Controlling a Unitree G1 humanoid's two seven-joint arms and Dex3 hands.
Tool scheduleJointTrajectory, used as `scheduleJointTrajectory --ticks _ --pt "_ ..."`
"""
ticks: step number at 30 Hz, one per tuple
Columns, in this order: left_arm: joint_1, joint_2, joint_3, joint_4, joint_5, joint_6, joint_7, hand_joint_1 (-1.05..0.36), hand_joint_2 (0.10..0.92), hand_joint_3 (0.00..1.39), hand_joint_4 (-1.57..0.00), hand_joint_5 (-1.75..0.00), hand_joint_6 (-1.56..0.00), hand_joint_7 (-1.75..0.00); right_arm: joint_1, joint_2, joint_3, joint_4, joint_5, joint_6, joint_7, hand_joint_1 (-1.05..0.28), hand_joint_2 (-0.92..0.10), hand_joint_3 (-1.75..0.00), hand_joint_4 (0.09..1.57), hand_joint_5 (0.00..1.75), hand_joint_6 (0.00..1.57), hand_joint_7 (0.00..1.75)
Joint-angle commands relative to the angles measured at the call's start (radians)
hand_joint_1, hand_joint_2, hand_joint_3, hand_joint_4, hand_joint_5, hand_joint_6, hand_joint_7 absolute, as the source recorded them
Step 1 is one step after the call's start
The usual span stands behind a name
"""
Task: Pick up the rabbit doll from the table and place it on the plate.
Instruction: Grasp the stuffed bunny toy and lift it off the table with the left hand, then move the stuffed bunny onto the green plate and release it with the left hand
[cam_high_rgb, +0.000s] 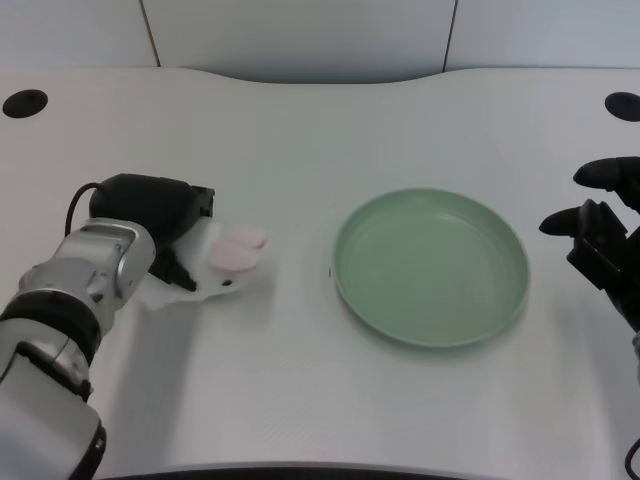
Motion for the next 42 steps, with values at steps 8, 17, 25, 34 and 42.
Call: scheduleJointTrajectory --ticks 8,17,25,34,42 --pt "-0.038 0.044 0.118 -0.086 -0.116 -0.078 -0.055 -0.32 0.433 1.10 -0.71 -1.74 -0.64 -1.72 -0.020 -0.024 -0.001 0.090 -0.007 -0.080 0.043 -0.02 -0.85 -1.03 0.31 1.75 0.00 1.75" --pt "-0.096 -0.011 0.120 -0.148 -0.119 -0.131 -0.067 -0.27 0.408 1.06 -0.69 -1.75 -0.66 -1.64 -0.042 -0.019 0.009 0.132 -0.021 -0.101 0.033 0.00 -0.83 -1.07 0.33 1.75 0.00 1.75" --pt "-0.156 -0.130 0.104 -0.138 -0.115 -0.147 -0.079 -0.31 0.446 1.14 -0.81 -1.75 -0.63 -1.74 -0.051 -0.010 0.020 0.128 -0.028 -0.090 0.019 0.02 -0.81 -1.09 0.32 1.75 0.00 1.75" --pt "-0.210 -0.303 0.052 -0.072 -0.086 -0.144 -0.074 -0.34 0.475 1.01 -0.83 -1.75 -0.64 -1.75 -0.037 0.013 0.035 0.092 -0.034 -0.073 -0.001 0.02 -0.82 -1.10 0.36 1.75 0.00 1.75" --pt "-0.196 -0.373 0.045 -0.031 -0.098 -0.159 -0.067 -0.41 0.496 0.98 -0.81 -1.75 -0.65 -1.75 -0.018 0.017 0.036 0.069 -0.037 -0.061 0.003 0.01 -0.81 -1.12 0.50 1.75 0.00 1.75"
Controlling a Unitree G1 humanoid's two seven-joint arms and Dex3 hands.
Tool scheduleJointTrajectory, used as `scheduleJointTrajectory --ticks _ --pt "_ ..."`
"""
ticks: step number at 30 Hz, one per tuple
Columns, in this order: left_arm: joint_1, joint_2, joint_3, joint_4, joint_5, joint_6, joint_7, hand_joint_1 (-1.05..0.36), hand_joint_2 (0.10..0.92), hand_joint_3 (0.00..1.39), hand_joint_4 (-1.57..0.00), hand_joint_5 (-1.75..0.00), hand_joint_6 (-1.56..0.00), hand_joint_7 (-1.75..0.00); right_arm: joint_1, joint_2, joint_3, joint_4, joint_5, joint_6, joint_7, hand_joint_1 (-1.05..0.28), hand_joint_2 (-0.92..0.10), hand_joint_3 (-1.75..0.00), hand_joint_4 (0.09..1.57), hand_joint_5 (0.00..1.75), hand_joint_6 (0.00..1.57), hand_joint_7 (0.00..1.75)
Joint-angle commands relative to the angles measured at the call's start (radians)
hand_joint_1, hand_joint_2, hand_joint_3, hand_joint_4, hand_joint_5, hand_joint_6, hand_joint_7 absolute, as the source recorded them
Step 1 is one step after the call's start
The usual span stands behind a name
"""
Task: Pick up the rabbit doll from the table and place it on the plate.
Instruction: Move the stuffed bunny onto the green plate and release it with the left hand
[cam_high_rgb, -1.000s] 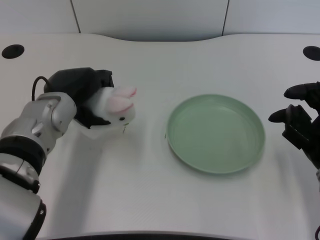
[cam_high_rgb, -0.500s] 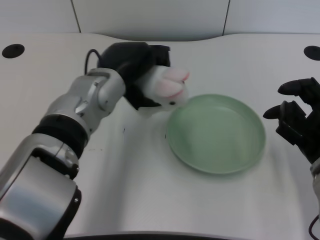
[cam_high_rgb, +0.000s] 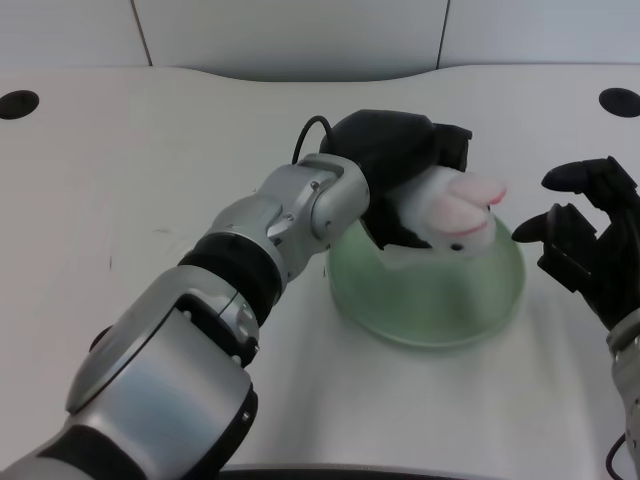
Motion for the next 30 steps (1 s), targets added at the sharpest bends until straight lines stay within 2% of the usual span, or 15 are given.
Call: scheduleJointTrajectory --ticks 1,2,4,7,10,16,17,18,19,20,21,23,25,28,30 --pt "0.001 -0.018 0.001 0.021 -0.001 -0.007 0.011 -0.41 0.500 0.98 -0.82 -1.75 -0.65 -1.75 0.018 -0.009 -0.004 -0.018 0.005 0.003 -0.001 0.01 -0.81 -1.12 0.50 1.75 0.00 1.75" --pt "0.002 -0.023 0.002 0.023 -0.002 -0.009 0.014 -0.42 0.523 0.97 -0.80 -1.75 -0.64 -1.75 0.018 -0.007 -0.006 -0.014 0.010 -0.002 0.004 0.01 -0.82 -1.13 0.53 1.75 0.00 1.75" --pt "0.003 -0.033 0.001 0.028 0.000 -0.008 0.022 -0.42 0.539 0.95 -0.79 -1.75 -0.64 -1.75 0.022 -0.001 -0.010 -0.024 0.022 0.004 0.009 0.00 -0.82 -1.13 0.55 1.75 0.00 1.75" --pt "0.003 -0.041 -0.001 0.033 0.003 -0.002 0.032 -0.38 0.506 0.94 -0.79 -1.75 -0.63 -1.75 0.029 0.002 -0.008 -0.039 0.022 0.008 0.005 0.00 -0.81 -1.14 0.54 1.75 0.00 1.75" --pt "0.007 -0.040 -0.004 0.037 0.006 0.003 0.028 -0.38 0.492 0.94 -0.81 -1.75 -0.63 -1.75 0.032 0.002 -0.006 -0.039 0.018 0.001 0.006 -0.01 -0.80 -1.14 0.53 1.75 0.00 1.75" --pt "0.016 -0.031 -0.010 0.040 0.012 0.001 0.034 -0.37 0.516 0.96 -0.78 -1.75 -0.61 -1.75 0.036 0.003 -0.005 -0.054 0.021 0.013 0.005 -0.01 -0.79 -1.16 0.52 1.75 0.00 1.75" --pt "0.011 -0.027 -0.012 0.044 0.013 0.024 0.008 -0.37 0.516 0.96 -0.78 -1.75 -0.61 -1.75 0.037 0.003 -0.004 -0.058 0.017 0.016 -0.001 -0.01 -0.79 -1.16 0.52 1.75 0.00 1.75" --pt "0.008 -0.025 -0.013 0.047 0.014 0.041 -0.012 -0.52 0.651 0.54 -0.62 -1.37 -0.60 -1.11 0.038 0.004 -0.003 -0.061 0.013 0.019 -0.006 0.01 -0.80 -1.15 0.47 1.75 0.00 1.75" --pt "0.005 -0.020 -0.019 0.049 0.019 0.057 -0.034 -0.57 0.753 0.29 -0.58 -1.21 -0.67 -0.76 0.039 0.005 -0.004 -0.067 0.013 0.026 -0.012 0.01 -0.81 -1.15 0.46 1.75 0.00 1.75" --pt "0.003 -0.016 -0.023 0.050 0.023 0.067 -0.048 -0.65 0.810 0.12 -0.50 -0.86 -0.66 -0.37 0.039 0.005 -0.003 -0.069 0.013 0.028 -0.014 0.01 -0.81 -1.14 0.43 1.75 0.00 1.75" --pt "0.003 -0.014 -0.025 0.049 0.026 0.070 -0.053 -0.67 0.829 0.06 -0.49 -0.69 -0.67 -0.20 0.039 0.006 -0.003 -0.070 0.013 0.029 -0.015 0.02 -0.81 -1.14 0.42 1.75 0.00 1.75" --pt "0.005 -0.006 -0.028 0.046 0.029 0.067 -0.063 -0.71 0.844 0.01 -0.44 -0.51 -0.63 -0.06 0.039 0.007 -0.003 -0.074 0.014 0.034 -0.020 0.02 -0.82 -1.13 0.40 1.75 0.00 1.75" --pt "0.007 0.005 -0.029 0.045 0.026 0.058 -0.079 -0.76 0.849 0.00 -0.27 -0.38 -0.48 -0.01 0.040 0.008 -0.003 -0.078 0.014 0.042 -0.026 0.02 -0.85 -1.10 0.36 1.75 0.00 1.75" --pt "0.008 0.008 -0.029 0.043 0.024 0.055 -0.086 -0.78 0.851 0.00 -0.21 -0.32 -0.42 0.00 0.041 0.008 -0.004 -0.082 0.014 0.047 -0.028 0.02 -0.87 -1.07 0.35 1.75 0.00 1.75" --pt "0.006 0.014 -0.030 0.043 0.024 0.054 -0.105 -0.79 0.859 0.00 -0.12 -0.27 -0.32 0.00 0.040 0.009 -0.007 -0.075 0.022 0.040 -0.019 0.01 -0.88 -1.07 0.34 1.75 0.00 1.75"
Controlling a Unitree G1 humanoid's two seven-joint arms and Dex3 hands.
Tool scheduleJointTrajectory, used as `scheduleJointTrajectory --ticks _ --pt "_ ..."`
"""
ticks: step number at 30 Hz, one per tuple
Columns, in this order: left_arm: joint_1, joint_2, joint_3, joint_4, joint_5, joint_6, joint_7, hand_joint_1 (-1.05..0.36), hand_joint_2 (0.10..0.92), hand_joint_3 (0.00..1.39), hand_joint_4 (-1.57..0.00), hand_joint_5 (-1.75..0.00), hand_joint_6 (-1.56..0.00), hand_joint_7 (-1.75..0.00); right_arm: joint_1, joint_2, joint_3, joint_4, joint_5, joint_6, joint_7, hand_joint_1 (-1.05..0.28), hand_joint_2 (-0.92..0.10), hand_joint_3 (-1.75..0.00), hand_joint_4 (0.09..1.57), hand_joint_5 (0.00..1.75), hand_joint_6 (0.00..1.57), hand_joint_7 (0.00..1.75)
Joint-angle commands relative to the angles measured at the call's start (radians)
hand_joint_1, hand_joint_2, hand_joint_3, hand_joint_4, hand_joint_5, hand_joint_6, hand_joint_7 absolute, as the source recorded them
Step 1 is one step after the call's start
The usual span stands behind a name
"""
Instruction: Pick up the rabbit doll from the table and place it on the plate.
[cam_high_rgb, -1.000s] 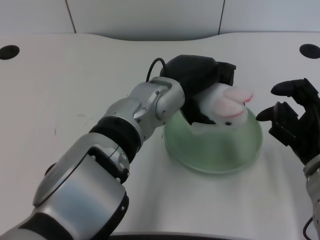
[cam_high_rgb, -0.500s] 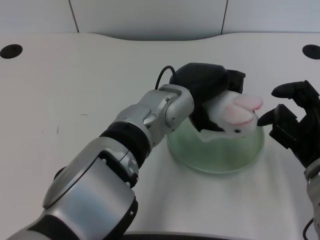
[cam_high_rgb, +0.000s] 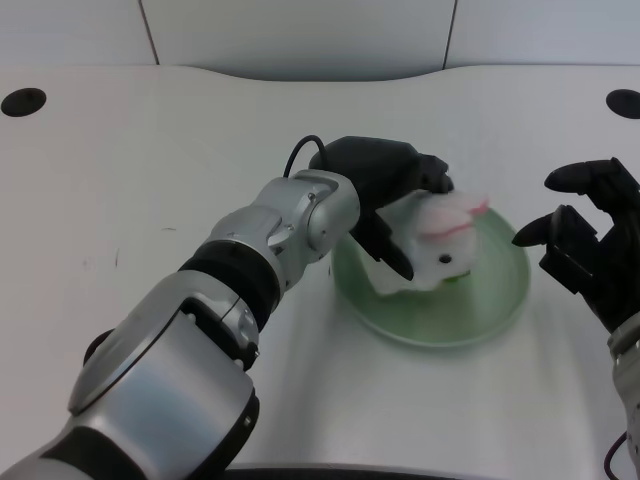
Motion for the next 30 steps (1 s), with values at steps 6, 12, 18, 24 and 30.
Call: scheduleJointTrajectory --ticks 6,12,18,24,30 --pt "-0.016 0.013 0.000 0.005 -0.001 0.044 -0.104 -0.93 0.889 0.01 -0.01 -0.05 -0.11 -0.01 0.013 -0.002 -0.005 -0.011 0.009 0.008 -0.006 0.02 -0.90 -1.05 0.28 1.75 0.00 1.75" --pt "-0.017 0.017 0.007 -0.004 -0.007 0.057 -0.131 -1.02 0.920 0.02 0.00 0.00 -0.06 -0.01 0.013 -0.002 -0.003 -0.011 0.006 0.008 -0.012 0.00 -0.91 -1.02 0.30 1.75 0.00 1.75" --pt "0.009 0.070 0.050 -0.037 -0.042 0.000 -0.103 -1.01 0.921 0.05 0.00 0.00 -0.08 -0.01 0.007 -0.003 -0.007 -0.006 0.014 0.015 -0.009 0.02 -0.91 -1.03 0.30 1.75 0.00 1.75" --pt "0.059 0.140 0.136 -0.102 -0.125 -0.101 -0.085 -0.96 0.921 0.08 -0.11 -0.09 -0.18 -0.07 -0.004 -0.005 -0.009 0.002 0.011 0.024 -0.013 0.03 -0.89 -1.03 0.30 1.75 0.00 1.75" --pt "0.138 0.244 0.279 -0.212 -0.288 -0.217 -0.159 -0.88 0.921 0.20 0.00 -0.99 0.00 -0.49 -0.014 -0.007 -0.008 0.029 0.003 -0.004 -0.005 0.03 -0.90 -1.05 0.29 1.75 0.00 1.75"
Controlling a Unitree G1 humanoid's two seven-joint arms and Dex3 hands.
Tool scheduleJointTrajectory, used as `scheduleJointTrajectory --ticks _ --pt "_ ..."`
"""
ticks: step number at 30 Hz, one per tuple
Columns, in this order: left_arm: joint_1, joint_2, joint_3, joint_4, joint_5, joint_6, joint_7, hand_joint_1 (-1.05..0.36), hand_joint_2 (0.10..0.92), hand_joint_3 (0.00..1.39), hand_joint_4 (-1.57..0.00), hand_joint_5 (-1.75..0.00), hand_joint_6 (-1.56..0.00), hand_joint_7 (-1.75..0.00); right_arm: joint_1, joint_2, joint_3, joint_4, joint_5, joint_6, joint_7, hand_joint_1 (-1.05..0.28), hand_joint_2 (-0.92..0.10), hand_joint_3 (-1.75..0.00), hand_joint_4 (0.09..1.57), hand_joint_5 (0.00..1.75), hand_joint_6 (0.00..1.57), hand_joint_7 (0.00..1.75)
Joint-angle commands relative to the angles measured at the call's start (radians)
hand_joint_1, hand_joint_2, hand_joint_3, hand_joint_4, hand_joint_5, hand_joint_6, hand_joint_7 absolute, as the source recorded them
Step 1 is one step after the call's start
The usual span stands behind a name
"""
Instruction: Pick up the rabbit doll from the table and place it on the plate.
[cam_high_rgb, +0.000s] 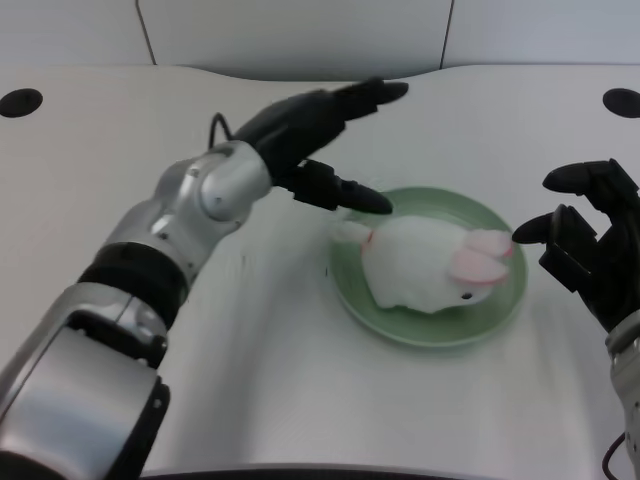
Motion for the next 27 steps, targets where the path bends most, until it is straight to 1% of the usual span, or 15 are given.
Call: scheduleJointTrajectory --ticks 1,2,3,4,5,6,8,12,19,20,21,22,23,26,27 --pt "0.025 0.032 0.024 -0.036 -0.031 -0.015 -0.032 -0.88 0.921 0.20 0.00 -1.00 0.00 -0.50 -0.007 -0.010 -0.006 0.015 0.002 -0.017 0.001 0.03 -0.90 -1.05 0.29 1.75 0.00 1.75" --pt "0.027 0.033 0.025 -0.040 -0.032 -0.014 -0.035 -0.88 0.921 0.20 0.00 -1.01 0.00 -0.50 -0.008 -0.010 -0.006 0.016 0.002 -0.018 0.002 0.03 -0.90 -1.05 0.29 1.75 0.00 1.75" --pt "0.091 0.048 0.084 -0.096 -0.120 -0.038 -0.077 -0.88 0.921 0.20 0.00 -1.02 0.00 -0.50 -0.014 -0.011 -0.007 0.023 0.002 -0.013 0.000 0.03 -0.90 -1.05 0.29 1.75 0.00 1.75" --pt "0.141 0.059 0.130 -0.141 -0.187 -0.054 -0.112 -0.84 0.921 0.24 0.00 -1.17 0.00 -0.65 -0.019 -0.012 -0.008 0.028 0.002 -0.009 -0.002 0.03 -0.89 -1.05 0.29 1.75 0.00 1.75" --pt "0.177 0.067 0.161 -0.179 -0.234 -0.062 -0.139 -0.82 0.921 0.25 0.00 -1.23 0.00 -0.72 -0.023 -0.013 -0.009 0.032 0.001 -0.006 -0.002 0.03 -0.89 -1.05 0.30 1.75 0.00 1.75" --pt "0.236 0.063 0.200 -0.232 -0.301 -0.048 -0.166 -0.81 0.921 0.26 0.00 -1.26 0.00 -0.75 -0.025 -0.010 -0.011 0.033 0.004 -0.005 -0.004 0.04 -0.89 -1.05 0.30 1.75 0.00 1.75" --pt "0.298 0.055 0.233 -0.301 -0.361 -0.011 -0.194 -0.76 0.921 0.27 -0.06 -1.33 -0.03 -0.81 -0.026 -0.006 -0.014 0.032 0.007 -0.006 -0.005 0.02 -0.88 -1.05 0.30 1.75 0.00 1.75" --pt "0.334 0.053 0.243 -0.372 -0.381 0.039 -0.214 -0.74 0.921 0.27 -0.07 -1.36 -0.04 -0.83 -0.027 -0.004 -0.017 0.032 0.006 -0.006 -0.004 0.01 -0.87 -1.06 0.31 1.75 0.00 1.75" --pt "0.348 0.052 0.248 -0.411 -0.379 0.071 -0.220 -0.74 0.921 0.27 -0.06 -1.37 -0.03 -0.85 -0.027 -0.003 -0.018 0.032 0.005 -0.006 -0.004 0.01 -0.87 -1.07 0.31 1.75 0.00 1.75" --pt "0.472 0.065 0.312 -0.483 -0.471 0.132 -0.241 -0.74 0.921 0.29 -0.14 -1.44 -0.10 -0.90 -0.029 -0.006 -0.017 0.038 0.001 -0.010 -0.001 0.02 -0.86 -1.07 0.31 1.75 0.00 1.75" --pt "0.572 0.074 0.362 -0.544 -0.542 0.181 -0.258 -0.75 0.921 0.33 -0.31 -1.59 -0.20 -1.08 -0.030 -0.009 -0.016 0.044 -0.002 -0.016 0.001 0.02 -0.86 -1.07 0.32 1.75 0.00 1.75" --pt "0.643 0.081 0.396 -0.592 -0.592 0.221 -0.270 -0.75 0.921 0.35 -0.42 -1.68 -0.26 -1.21 -0.031 -0.010 -0.016 0.048 -0.005 -0.019 0.002 0.03 -0.86 -1.07 0.32 1.75 0.00 1.75" --pt "0.683 0.084 0.413 -0.627 -0.619 0.249 -0.276 -0.74 0.921 0.36 -0.46 -1.71 -0.28 -1.26 -0.031 -0.011 -0.016 0.050 -0.007 -0.021 0.003 0.03 -0.85 -1.07 0.32 1.75 0.00 1.75" --pt "0.707 0.085 0.416 -0.685 -0.630 0.299 -0.276 -0.74 0.921 0.37 -0.50 -1.74 -0.30 -1.30 -0.032 -0.011 -0.017 0.053 -0.007 -0.023 0.004 0.03 -0.85 -1.07 0.32 1.75 0.00 1.75" --pt "0.758 0.075 0.430 -0.721 -0.646 0.327 -0.261 -0.74 0.921 0.37 -0.50 -1.74 -0.30 -1.30 -0.033 -0.012 -0.017 0.053 -0.008 -0.026 0.004 0.03 -0.85 -1.07 0.32 1.75 0.00 1.75"
